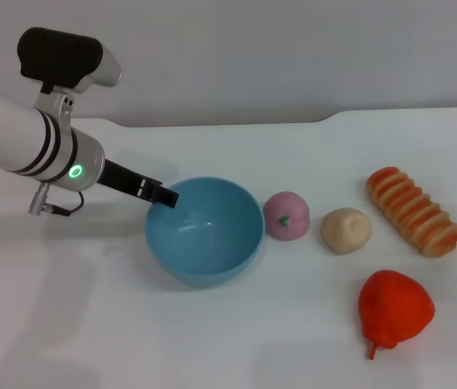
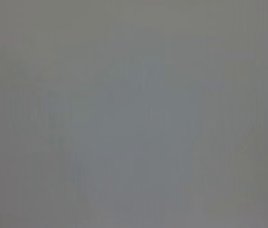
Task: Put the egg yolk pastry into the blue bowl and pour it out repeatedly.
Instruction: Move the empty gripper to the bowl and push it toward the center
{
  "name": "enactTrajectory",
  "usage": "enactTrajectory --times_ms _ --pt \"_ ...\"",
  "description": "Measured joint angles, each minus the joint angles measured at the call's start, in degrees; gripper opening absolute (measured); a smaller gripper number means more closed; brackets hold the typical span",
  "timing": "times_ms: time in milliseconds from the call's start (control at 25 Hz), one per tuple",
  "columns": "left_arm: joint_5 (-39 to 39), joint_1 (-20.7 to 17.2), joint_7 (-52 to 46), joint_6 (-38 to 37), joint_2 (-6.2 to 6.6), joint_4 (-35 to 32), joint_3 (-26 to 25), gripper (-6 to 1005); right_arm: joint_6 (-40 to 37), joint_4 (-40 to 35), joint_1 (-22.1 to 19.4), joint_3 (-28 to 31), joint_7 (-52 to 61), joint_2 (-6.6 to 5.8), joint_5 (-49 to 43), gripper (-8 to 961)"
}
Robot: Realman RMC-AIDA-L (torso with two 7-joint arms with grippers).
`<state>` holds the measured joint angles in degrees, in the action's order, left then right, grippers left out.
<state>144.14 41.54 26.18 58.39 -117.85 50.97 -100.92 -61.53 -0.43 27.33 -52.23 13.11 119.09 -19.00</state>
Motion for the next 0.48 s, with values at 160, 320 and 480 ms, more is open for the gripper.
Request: enactTrajectory --times_ms 160,320,480 --pt "0.1 0.1 0.0 -1.5 0.19 -2.5 -0.1 728 -0.3 0.1 0.0 -0.1 0.0 0.00 0.0 528" --pt "1.3 0.3 0.1 -2.1 0.22 -3.7 0.0 727 -0.3 0.0 0.0 -0.2 0.0 0.00 -0.1 528" --pt "2.3 0.7 0.1 -2.1 0.13 -5.1 0.0 727 -0.3 0.0 0.2 -0.3 0.1 0.00 -0.1 528"
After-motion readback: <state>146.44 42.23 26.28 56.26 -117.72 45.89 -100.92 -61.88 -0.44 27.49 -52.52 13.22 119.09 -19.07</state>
